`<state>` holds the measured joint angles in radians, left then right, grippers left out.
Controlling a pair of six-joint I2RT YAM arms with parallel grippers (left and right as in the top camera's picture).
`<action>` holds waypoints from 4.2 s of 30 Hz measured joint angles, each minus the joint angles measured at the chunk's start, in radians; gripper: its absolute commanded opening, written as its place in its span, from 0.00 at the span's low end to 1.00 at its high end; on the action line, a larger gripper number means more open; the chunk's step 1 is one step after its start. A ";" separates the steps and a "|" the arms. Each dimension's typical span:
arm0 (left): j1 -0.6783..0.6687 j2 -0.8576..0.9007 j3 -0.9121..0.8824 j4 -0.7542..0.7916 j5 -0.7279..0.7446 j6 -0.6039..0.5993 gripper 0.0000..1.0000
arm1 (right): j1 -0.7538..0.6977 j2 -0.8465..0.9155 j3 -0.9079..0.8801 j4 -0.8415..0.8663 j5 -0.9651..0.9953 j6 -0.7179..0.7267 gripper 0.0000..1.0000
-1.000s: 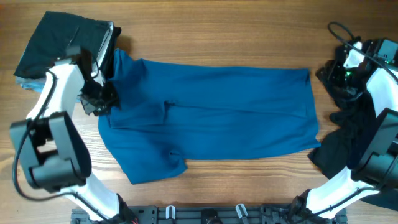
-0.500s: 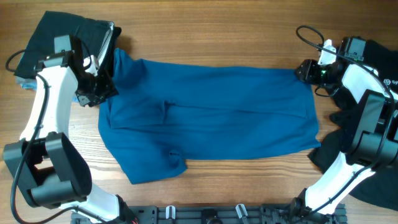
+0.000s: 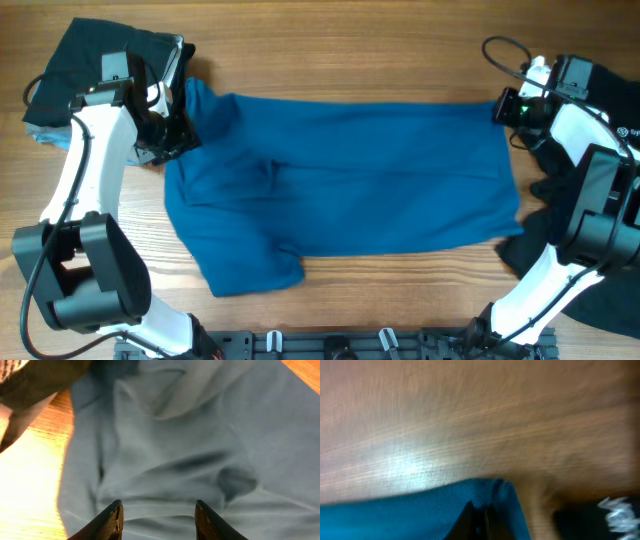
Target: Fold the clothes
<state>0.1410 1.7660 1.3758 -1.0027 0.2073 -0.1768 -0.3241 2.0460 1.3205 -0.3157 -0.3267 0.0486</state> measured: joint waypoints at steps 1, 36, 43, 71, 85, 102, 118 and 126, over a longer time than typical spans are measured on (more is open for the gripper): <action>0.000 0.000 0.000 0.004 0.000 0.000 0.46 | -0.008 0.000 0.000 0.025 0.003 0.006 0.04; -0.064 0.000 0.000 0.093 0.004 0.158 0.46 | 0.024 -0.175 -0.019 -0.566 -0.104 0.183 0.67; -0.064 0.000 0.000 0.014 0.005 0.165 0.53 | 0.015 -0.063 -0.056 -0.444 0.010 0.216 0.20; -0.064 0.000 0.000 0.008 0.004 0.165 0.67 | -0.240 -0.024 -0.021 -0.357 0.076 0.240 0.04; -0.064 0.000 0.000 0.008 0.004 0.165 0.68 | -0.512 -0.025 0.074 -0.193 -0.047 0.219 0.24; -0.064 -0.046 0.000 -0.068 0.047 0.165 0.77 | 0.098 -0.068 -0.004 -0.407 -0.086 0.194 0.05; -0.064 -0.149 -0.018 0.156 0.023 0.166 0.58 | -0.128 -0.003 0.031 -0.436 0.148 0.240 0.10; -0.073 0.066 -0.093 0.381 0.148 0.176 0.66 | -0.128 -0.003 0.032 -0.439 0.151 0.207 0.13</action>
<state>0.0681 1.8320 1.2823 -0.6220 0.3553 -0.0006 -0.4522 2.0430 1.3525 -0.7547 -0.1753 0.2558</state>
